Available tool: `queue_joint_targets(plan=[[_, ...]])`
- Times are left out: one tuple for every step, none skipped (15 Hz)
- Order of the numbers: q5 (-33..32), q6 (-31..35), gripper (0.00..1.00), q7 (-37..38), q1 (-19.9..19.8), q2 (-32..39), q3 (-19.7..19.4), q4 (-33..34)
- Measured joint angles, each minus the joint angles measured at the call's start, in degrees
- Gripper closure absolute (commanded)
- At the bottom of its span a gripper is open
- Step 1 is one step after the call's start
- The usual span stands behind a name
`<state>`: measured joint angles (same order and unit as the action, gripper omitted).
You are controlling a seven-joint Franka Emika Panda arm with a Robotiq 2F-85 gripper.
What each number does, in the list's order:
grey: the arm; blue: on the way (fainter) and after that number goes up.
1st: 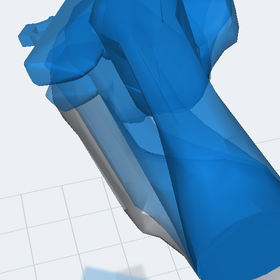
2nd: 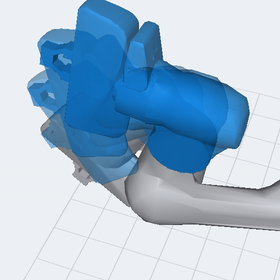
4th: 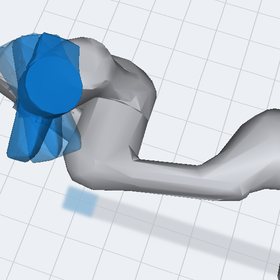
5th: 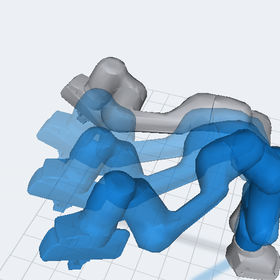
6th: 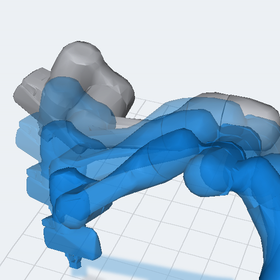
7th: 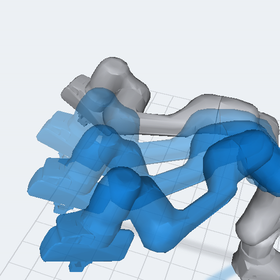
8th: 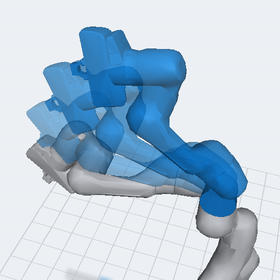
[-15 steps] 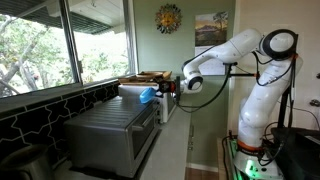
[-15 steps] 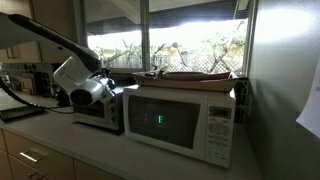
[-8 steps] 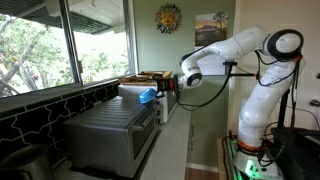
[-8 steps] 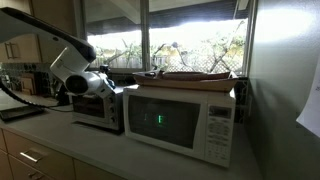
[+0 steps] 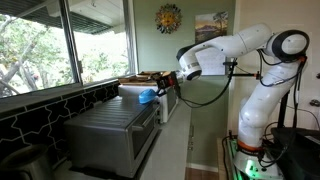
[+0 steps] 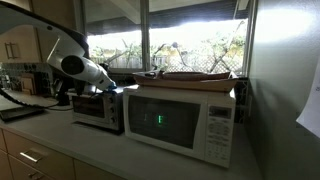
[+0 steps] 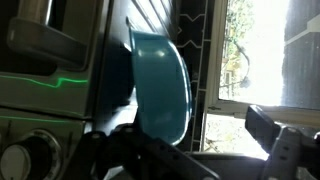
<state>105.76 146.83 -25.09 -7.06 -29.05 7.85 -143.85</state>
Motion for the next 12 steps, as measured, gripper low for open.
queue_joint_targets(plan=[[-2.6,0.7,0.0,1.9,0.1,-0.1,0.0,0.1],[-5.0,1.3,0.0,3.9,0.1,-0.2,0.0,0.1],[-7.3,1.9,0.0,5.8,0.2,-0.3,0.0,0.2],[-9.7,2.6,0.0,8.0,0.3,-0.3,0.1,0.2],[-12.4,3.2,0.0,10.6,0.4,-0.3,0.1,0.2],[-15.4,3.8,0.0,13.4,0.4,-0.3,0.3,0.2],[-18.2,4.2,0.0,16.1,0.5,-0.3,0.4,0.3],[-21.0,4.4,0.0,18.7,0.5,-0.3,0.4,0.3],[-23.8,4.6,0.0,21.4,0.5,-0.3,0.5,0.3],[-26.6,4.6,0.0,24.1,0.5,-0.2,0.5,0.4],[-29.5,4.6,0.0,27.0,0.5,-0.2,0.5,0.5],[-32.6,4.6,0.0,30.2,0.5,-0.2,0.6,0.7]])
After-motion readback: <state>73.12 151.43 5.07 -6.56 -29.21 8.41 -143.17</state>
